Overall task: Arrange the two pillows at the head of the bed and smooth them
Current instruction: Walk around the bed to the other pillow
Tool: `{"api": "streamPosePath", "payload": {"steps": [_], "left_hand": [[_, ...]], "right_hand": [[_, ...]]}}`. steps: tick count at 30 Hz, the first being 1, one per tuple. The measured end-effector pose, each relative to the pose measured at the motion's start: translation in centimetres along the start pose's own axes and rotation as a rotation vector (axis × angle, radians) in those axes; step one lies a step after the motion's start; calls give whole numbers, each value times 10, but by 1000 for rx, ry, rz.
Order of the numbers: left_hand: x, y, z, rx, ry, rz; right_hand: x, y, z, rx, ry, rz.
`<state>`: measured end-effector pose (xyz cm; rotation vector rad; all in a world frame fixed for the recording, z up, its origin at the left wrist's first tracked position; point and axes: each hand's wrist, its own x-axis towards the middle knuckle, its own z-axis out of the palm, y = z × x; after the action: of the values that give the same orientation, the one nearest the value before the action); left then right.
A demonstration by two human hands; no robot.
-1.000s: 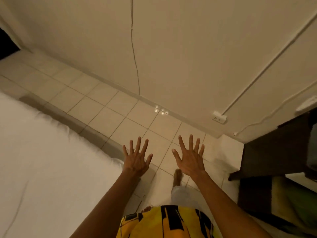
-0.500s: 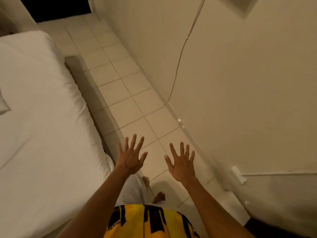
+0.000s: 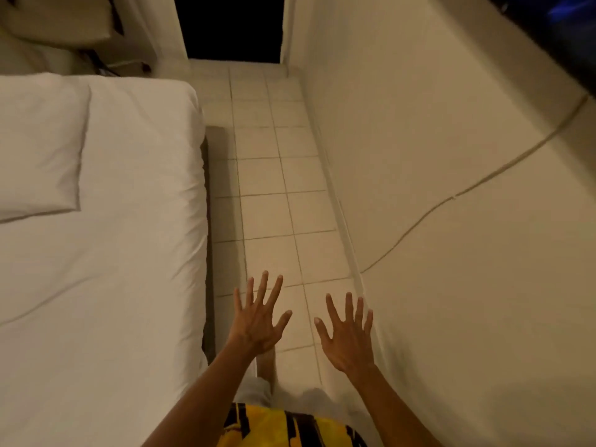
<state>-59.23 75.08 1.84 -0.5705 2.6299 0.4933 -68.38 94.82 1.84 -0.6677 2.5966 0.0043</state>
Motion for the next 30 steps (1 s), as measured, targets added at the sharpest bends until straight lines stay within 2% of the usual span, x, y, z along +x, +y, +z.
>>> {"api": "streamPosePath", "payload": {"steps": [7,13,20,23,27,30], "left_hand": [[85,-23,-64,-22,50,-53],[166,-49,-94,-82,67,-150],[276,-73,-191,-134,203,-271],[330,-78,-224,-196,247,-315],[387,-87,-255,-253,268,-369],[436,-111,-277,-263,221,-390]], "right_hand": [[125,-42,-64,68,78,-100],[230,-63,-91,37,-23,-117],[374,-101,-177,23,-8,-190],[439,-121,-205,51,-18,-166],[499,-146,-223,68,-77,-126],[544,-165,-233,18,-120,-157]]}}
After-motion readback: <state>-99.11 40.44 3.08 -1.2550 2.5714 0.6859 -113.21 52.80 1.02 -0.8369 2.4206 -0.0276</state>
